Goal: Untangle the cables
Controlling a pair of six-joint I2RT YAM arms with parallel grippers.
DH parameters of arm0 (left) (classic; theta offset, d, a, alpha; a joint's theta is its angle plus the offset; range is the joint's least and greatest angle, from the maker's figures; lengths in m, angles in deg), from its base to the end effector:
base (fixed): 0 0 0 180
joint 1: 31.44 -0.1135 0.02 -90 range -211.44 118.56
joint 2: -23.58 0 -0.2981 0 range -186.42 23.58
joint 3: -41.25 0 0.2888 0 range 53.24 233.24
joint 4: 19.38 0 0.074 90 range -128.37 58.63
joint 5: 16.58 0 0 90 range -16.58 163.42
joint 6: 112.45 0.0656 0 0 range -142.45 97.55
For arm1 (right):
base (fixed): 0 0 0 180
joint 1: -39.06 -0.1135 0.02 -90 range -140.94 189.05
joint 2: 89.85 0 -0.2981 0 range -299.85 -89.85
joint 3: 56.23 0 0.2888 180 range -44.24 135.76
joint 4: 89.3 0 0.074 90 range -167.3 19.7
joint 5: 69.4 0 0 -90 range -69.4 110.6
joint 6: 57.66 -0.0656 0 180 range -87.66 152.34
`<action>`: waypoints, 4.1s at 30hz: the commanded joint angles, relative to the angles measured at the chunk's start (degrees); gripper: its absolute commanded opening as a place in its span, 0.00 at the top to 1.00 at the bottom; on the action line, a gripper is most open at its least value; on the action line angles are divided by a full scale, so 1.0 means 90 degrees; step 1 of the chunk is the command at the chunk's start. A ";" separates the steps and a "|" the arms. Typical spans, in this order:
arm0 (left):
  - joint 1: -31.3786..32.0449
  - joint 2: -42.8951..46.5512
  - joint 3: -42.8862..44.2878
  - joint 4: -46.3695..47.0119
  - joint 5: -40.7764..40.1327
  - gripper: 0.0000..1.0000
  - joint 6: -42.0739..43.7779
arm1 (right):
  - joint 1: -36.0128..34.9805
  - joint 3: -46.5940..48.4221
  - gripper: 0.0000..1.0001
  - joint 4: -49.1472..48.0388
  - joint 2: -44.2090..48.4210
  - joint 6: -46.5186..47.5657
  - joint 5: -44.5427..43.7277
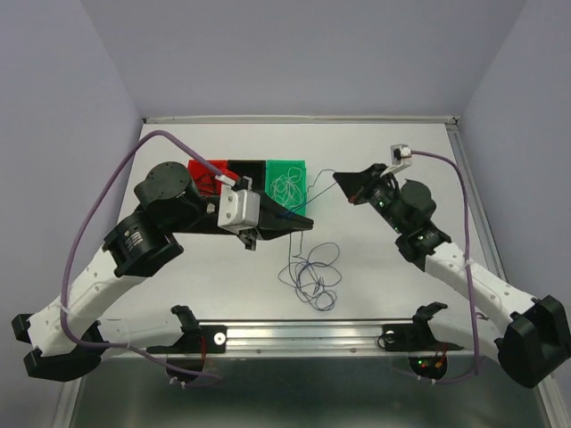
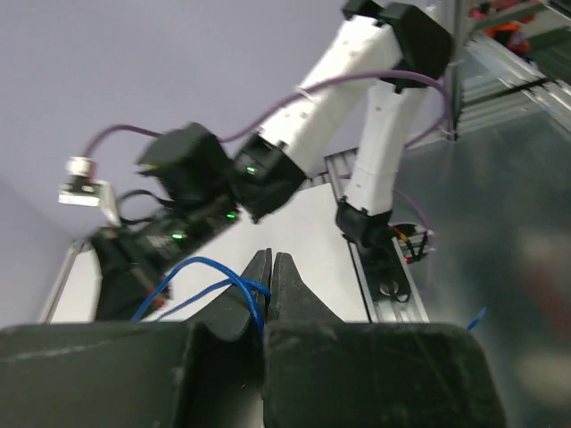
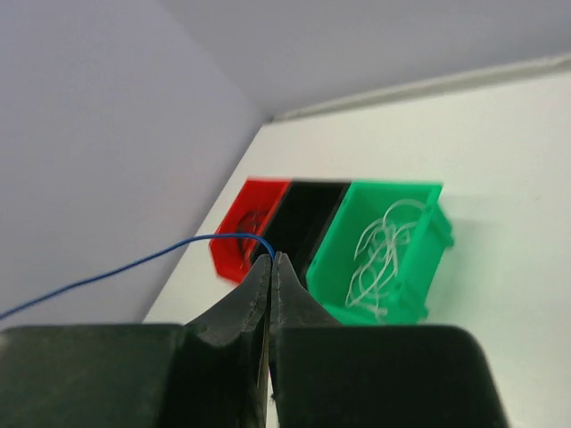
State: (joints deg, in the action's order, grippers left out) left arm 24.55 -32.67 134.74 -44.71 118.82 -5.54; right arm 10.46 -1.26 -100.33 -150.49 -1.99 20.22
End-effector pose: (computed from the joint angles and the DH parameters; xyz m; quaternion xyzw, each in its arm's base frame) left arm 0.0741 -0.1934 0.5609 0.5863 0.2894 -0.4687 0.5939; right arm 0.2638 0.1433 0.3578 0.0361 0.6723 0.3840 0.6318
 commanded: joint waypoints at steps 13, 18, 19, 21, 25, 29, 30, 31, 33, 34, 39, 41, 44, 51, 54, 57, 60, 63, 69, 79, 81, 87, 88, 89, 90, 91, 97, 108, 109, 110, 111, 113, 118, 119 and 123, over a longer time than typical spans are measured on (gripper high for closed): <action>-0.1864 -0.0615 0.1237 0.0780 -0.2703 1.00 -0.1068 | -0.1001 -0.1914 0.99 -0.3358 -0.1279 0.0288 0.2728; -0.2587 -0.0888 0.1355 0.0984 -0.2370 1.00 -0.1127 | -0.1333 -0.2276 0.99 -0.4443 -0.1660 0.0240 0.3129; -0.2830 -0.0966 0.1355 0.1052 -0.2341 1.00 -0.1107 | -0.1392 -0.2237 0.99 -0.4453 -0.1825 0.0269 0.3109; -0.3065 -0.1112 0.1414 0.1140 -0.2146 1.00 -0.1078 | -0.1529 -0.1935 0.99 -0.4463 -0.2060 0.0279 0.3021; -0.3466 -0.1395 0.1764 0.1122 -0.1775 1.00 -0.1039 | -0.1705 -0.1184 0.99 -0.4463 -0.2840 0.0220 0.3119; -0.3652 -0.1669 0.2213 0.1063 -0.1900 1.00 -0.0980 | -0.1734 -0.0665 0.99 -0.4473 -0.3358 0.0210 0.2447; -0.3778 -0.1786 0.2263 0.1072 -0.1891 1.00 -0.0970 | -0.1734 -0.0558 0.99 -0.4473 -0.3456 0.0201 0.2310; -0.3847 -0.1855 0.2331 0.1092 -0.1862 1.00 -0.0970 | -0.1734 -0.0373 0.99 -0.4463 -0.3699 0.0162 0.2028; -0.4090 -0.2011 0.2371 0.1218 -0.1794 1.00 -0.1028 | -0.1734 -0.0167 0.99 -0.4463 -0.3933 0.0133 0.1821; -0.4169 -0.2070 0.2381 0.1277 -0.1726 1.00 -0.1068 | -0.1734 -0.0060 0.99 -0.4473 -0.4081 0.0103 0.1743; -0.4502 -0.2518 0.2537 0.1453 -0.1325 1.00 -0.1341 | -0.1744 0.0653 0.99 -0.4453 -0.4929 -0.0063 0.1030; -0.4541 -0.2607 0.2508 0.1453 -0.1286 1.00 -0.1361 | -0.1734 0.0819 0.99 -0.4453 -0.5184 -0.0102 0.0922; -0.4619 -0.2618 0.2069 0.1736 -0.1246 1.00 -0.1341 | -0.1773 0.1122 0.99 -0.4463 -0.5585 -0.0190 0.0844; -0.5019 -0.2568 0.1063 0.2371 -0.0895 1.00 -0.1459 | -0.1969 0.1630 0.99 -0.4395 -0.6299 -0.0112 0.0648; -0.5175 -0.2695 0.0838 0.2547 -0.0710 1.00 -0.1536 | -0.2076 0.1835 0.99 -0.4258 -0.6503 -0.0015 0.0443; -0.5322 -0.2773 0.0721 0.2684 -0.0514 1.00 -0.1576 | -0.2213 0.2011 0.99 -0.4083 -0.6602 0.0122 0.0170; -0.5371 -0.2832 0.0613 0.2772 -0.0387 1.00 -0.1595 | -0.2301 0.2050 0.99 -0.3994 -0.6641 0.0220 -0.0191; -0.5371 -0.2803 0.0555 0.2791 -0.0261 1.00 -0.1663 | -0.2340 0.2060 0.96 -0.3926 -0.6641 0.0259 -0.0445; -0.5371 -0.2666 0.0195 0.2937 0.0062 1.00 -0.1849 | -0.2428 0.2060 0.94 -0.3809 -0.6680 0.0259 -0.0992; -0.5371 -0.2871 -0.0392 0.3532 0.0101 1.00 -0.2054 | -0.2574 0.2226 0.89 -0.3760 -0.6856 0.0357 -0.1461; -0.5371 -0.2823 -0.0606 0.3708 0.0014 1.00 -0.2103 | -0.2613 0.2207 0.84 -0.3760 -0.6836 0.0396 -0.1549; -0.5371 -0.2803 -0.0715 0.3661 -0.0269 1.00 -0.1908 | -0.2711 0.2148 0.71 -0.3770 -0.6797 0.0425 -0.1793; -0.5371 -0.2774 -0.0773 0.3670 -0.0309 1.00 -0.1908 | -0.2721 0.2138 0.71 -0.3770 -0.6797 0.0416 -0.1813; -0.5371 -0.2764 -0.0861 0.3709 -0.0328 1.00 -0.1705 | -0.2730 0.2119 0.70 -0.3779 -0.6778 0.0396 -0.1832; -0.5371 -0.2744 -0.1026 0.3729 -0.0377 1.00 -0.1625 | -0.2730 0.2109 0.70 -0.3789 -0.6749 0.0396 -0.1862; -0.5371 -0.2715 -0.1105 0.3777 -0.0426 1.00 -0.1586 | -0.2730 0.2032 0.70 -0.3809 -0.6729 0.0386 -0.1881; -0.5371 -0.2841 -0.1584 0.3943 -0.0885 1.00 -0.1089 | -0.2769 0.1680 0.56 -0.3984 -0.6456 0.0357 -0.2116; -0.5371 -0.2998 -0.1770 0.3992 -0.1071 1.00 -0.0756 | -0.2867 0.0754 0.55 -0.4599 -0.5909 0.0347 -0.2486; -0.5371 -0.2998 -0.1770 0.3983 -0.1051 1.00 -0.0746 | -0.2877 0.0626 0.55 -0.4774 -0.5754 0.0357 -0.2506; -0.5371 -0.3008 -0.1789 0.3963 -0.1042 1.00 -0.0755 | -0.2887 0.0518 0.55 -0.4843 -0.5675 0.0357 -0.2535; -0.5371 -0.3018 -0.1818 0.3963 -0.1041 1.00 -0.0746 | -0.2887 0.0421 0.55 -0.4912 -0.5587 0.0376 -0.2584; -0.5371 -0.3027 -0.1945 0.3963 -0.0993 1.00 -0.0755 | -0.2887 0.0090 0.55 -0.5087 -0.5344 0.0406 -0.2643; -0.5255 -0.3222 -0.2209 0.3963 -0.0973 1.00 -0.0726 | -0.2896 -0.0420 0.55 -0.5312 -0.4952 0.0503 -0.2828; -0.5225 -0.3271 -0.2238 0.3944 -0.0983 1.00 -0.0697 | -0.2896 -0.0498 0.55 -0.5361 -0.4893 0.0503 -0.2858; -0.5020 -0.3467 -0.2258 0.3836 -0.1177 1.00 -0.0590 | -0.2896 -0.0869 0.55 -0.5566 -0.4601 0.0533 -0.3062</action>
State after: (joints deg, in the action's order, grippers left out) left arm -22.29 -63.51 114.72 -11.51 109.08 -12.42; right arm -15.05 -6.24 -144.28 -194.73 1.75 -3.48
